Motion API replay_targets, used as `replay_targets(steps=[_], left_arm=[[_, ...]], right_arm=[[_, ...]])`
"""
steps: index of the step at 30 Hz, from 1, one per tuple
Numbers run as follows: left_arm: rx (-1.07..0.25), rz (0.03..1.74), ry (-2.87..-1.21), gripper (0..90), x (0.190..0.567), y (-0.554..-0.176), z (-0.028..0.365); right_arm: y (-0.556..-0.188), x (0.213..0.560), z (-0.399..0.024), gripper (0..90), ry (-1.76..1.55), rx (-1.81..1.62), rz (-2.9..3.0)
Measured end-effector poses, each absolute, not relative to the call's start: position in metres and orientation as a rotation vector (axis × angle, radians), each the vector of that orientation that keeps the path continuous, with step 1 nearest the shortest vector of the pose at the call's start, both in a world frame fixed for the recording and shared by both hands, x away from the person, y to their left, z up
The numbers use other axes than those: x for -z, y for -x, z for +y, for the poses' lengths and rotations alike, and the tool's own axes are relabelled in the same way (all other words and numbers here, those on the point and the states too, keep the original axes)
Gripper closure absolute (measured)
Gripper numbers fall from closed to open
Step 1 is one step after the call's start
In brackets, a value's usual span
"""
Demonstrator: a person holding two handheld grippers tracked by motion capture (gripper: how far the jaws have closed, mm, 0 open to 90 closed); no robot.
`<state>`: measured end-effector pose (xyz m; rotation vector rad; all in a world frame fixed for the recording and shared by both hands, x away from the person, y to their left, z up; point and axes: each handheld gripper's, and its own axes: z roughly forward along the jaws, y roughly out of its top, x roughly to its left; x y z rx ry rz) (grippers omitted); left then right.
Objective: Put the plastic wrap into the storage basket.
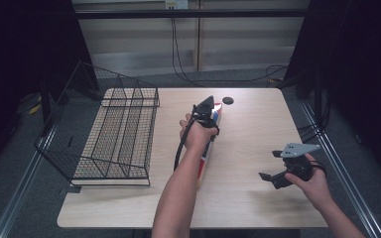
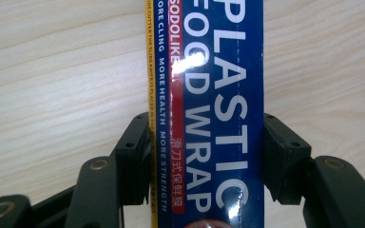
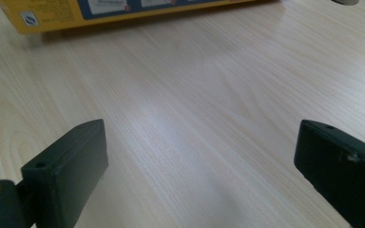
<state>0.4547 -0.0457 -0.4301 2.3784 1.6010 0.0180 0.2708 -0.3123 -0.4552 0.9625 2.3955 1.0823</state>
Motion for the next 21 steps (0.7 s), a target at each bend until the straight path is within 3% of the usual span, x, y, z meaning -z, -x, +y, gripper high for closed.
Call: replay_targets(steps=[21], left_arm=[[0.032,1.605,-2.379,44.2,0.357,-0.453,-0.002]], right_arm=[[-0.271,0.454,-0.311,3.8,-0.964,-1.096,2.393]])
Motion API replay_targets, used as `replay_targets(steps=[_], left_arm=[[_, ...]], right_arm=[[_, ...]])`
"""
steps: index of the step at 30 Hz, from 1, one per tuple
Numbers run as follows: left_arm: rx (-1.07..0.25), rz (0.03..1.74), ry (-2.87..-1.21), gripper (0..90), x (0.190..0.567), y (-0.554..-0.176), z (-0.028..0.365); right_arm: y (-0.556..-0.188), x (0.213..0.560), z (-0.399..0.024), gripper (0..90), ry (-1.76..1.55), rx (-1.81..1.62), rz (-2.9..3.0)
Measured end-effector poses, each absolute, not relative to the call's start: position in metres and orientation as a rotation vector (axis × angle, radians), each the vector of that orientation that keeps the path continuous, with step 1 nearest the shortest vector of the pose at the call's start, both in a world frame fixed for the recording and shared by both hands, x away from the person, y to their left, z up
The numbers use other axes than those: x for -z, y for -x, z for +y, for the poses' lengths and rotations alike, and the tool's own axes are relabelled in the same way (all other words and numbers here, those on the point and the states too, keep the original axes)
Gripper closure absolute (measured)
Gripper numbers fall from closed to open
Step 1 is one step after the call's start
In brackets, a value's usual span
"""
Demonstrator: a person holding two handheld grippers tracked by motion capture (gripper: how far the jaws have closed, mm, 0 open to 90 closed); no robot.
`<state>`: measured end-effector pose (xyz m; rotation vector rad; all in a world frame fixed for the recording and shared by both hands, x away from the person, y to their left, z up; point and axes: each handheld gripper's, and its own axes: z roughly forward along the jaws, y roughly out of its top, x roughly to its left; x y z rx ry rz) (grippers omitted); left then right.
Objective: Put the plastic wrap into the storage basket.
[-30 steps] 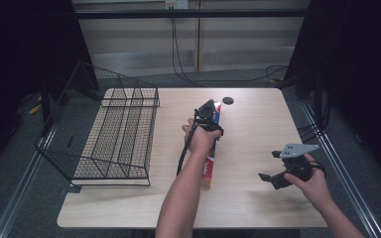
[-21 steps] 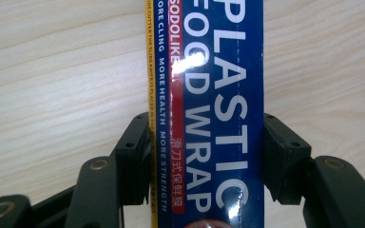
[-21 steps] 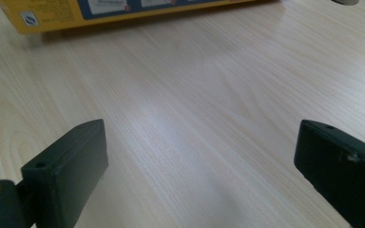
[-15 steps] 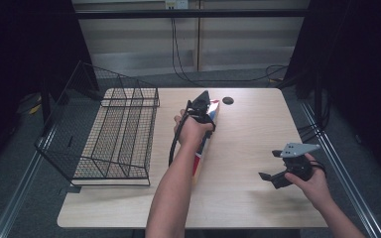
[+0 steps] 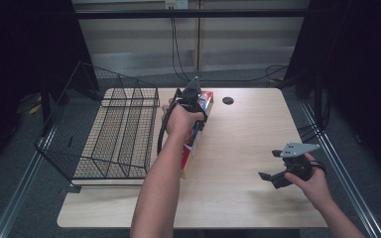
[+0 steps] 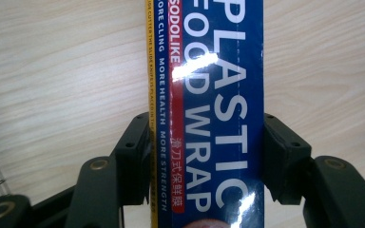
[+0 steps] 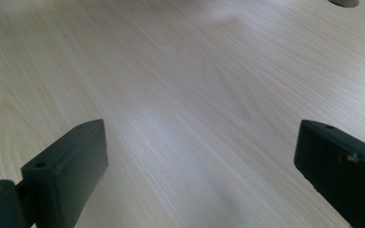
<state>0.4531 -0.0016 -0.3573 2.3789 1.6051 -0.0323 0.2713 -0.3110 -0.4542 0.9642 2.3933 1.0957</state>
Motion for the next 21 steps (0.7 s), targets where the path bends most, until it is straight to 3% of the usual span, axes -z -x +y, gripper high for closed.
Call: replay_targets(steps=[21], left_arm=[[0.036,1.694,-2.345,44.2,0.313,-0.453,0.033]], right_arm=[[-0.272,0.454,-0.310,3.8,-0.948,-1.096,2.398]])
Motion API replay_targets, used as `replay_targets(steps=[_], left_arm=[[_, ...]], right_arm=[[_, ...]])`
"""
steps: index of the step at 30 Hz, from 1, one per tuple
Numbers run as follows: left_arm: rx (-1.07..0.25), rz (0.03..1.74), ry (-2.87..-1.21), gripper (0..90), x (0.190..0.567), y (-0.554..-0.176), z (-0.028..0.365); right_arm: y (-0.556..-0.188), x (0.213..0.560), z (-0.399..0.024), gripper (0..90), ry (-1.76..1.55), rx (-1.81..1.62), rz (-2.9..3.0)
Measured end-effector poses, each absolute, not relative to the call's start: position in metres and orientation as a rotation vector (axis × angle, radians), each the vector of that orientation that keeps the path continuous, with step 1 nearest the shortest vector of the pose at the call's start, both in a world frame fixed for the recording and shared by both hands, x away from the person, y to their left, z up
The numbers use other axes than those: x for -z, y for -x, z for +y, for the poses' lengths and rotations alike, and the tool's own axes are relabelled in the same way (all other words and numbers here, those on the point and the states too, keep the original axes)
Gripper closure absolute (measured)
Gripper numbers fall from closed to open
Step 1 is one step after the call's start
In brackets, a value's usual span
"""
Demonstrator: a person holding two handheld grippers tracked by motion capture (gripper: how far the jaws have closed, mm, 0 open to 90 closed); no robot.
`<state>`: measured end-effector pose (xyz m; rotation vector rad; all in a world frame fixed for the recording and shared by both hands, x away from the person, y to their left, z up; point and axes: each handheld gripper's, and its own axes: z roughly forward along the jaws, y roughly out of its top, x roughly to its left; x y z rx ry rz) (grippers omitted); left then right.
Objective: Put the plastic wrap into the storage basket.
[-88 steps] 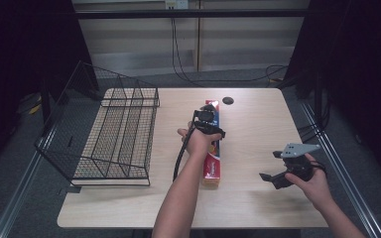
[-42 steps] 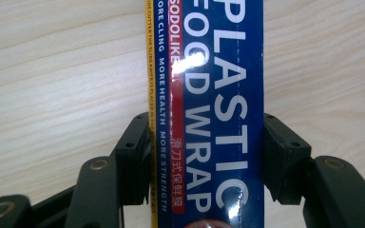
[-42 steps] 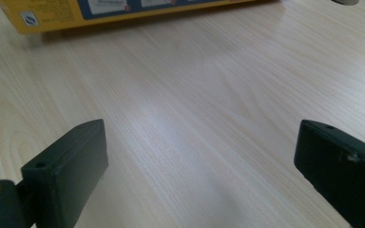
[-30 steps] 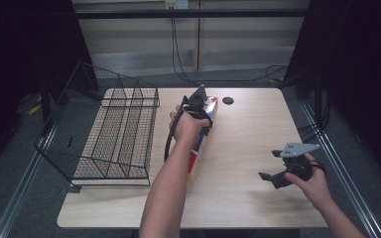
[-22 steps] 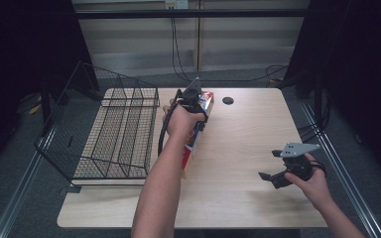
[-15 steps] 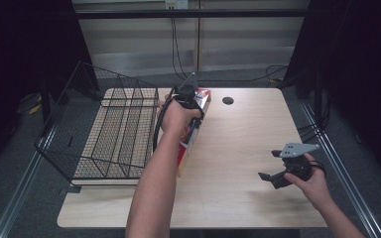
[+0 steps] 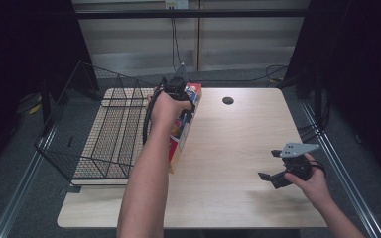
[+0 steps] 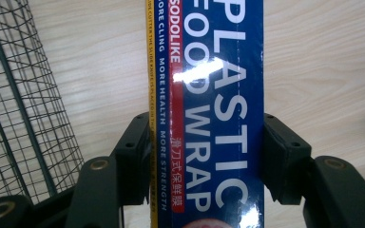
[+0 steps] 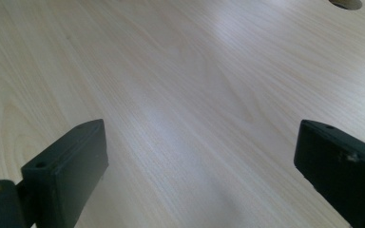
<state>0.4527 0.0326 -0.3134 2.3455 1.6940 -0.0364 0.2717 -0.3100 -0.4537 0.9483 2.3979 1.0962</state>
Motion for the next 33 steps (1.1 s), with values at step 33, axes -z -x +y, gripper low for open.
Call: replay_targets(steps=[33], left_arm=[[-0.047,1.820,-2.263,44.2,0.263,-0.447,0.089]], right_arm=[[-0.271,0.451,-0.311,3.8,-0.957,-1.103,2.384]])
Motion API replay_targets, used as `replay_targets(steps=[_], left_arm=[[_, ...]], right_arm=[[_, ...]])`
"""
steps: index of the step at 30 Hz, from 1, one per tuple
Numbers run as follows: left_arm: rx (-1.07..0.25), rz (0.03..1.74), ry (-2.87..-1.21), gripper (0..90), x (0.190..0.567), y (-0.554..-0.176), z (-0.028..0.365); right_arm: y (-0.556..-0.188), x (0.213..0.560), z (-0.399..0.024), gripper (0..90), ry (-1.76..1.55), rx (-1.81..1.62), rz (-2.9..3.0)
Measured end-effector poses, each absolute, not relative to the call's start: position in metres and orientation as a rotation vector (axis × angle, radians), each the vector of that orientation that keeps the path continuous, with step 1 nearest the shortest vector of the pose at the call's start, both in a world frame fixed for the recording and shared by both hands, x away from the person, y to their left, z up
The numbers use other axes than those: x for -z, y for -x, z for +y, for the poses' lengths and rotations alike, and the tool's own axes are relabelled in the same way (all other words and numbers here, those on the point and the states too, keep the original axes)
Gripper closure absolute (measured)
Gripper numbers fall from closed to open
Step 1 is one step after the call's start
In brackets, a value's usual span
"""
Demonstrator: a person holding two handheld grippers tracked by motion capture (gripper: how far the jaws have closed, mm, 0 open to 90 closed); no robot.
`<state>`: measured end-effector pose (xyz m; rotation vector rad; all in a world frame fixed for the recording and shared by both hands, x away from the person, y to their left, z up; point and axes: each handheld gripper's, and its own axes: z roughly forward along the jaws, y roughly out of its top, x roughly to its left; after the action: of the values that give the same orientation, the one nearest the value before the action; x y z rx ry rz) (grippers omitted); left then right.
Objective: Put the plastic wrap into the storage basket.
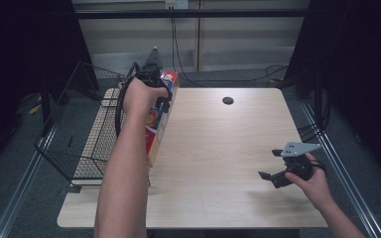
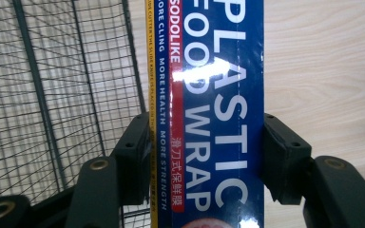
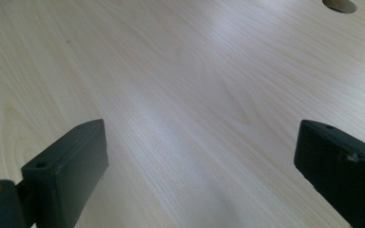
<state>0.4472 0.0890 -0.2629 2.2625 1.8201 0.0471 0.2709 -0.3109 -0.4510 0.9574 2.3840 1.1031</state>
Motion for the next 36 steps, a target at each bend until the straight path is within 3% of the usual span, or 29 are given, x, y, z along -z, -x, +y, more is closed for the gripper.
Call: replay_targets(steps=[36], left_arm=[[-0.083,1.912,-2.170,44.3,0.228,-0.442,0.142]], right_arm=[[-0.271,0.451,-0.310,3.8,-0.958,-1.110,2.395]])
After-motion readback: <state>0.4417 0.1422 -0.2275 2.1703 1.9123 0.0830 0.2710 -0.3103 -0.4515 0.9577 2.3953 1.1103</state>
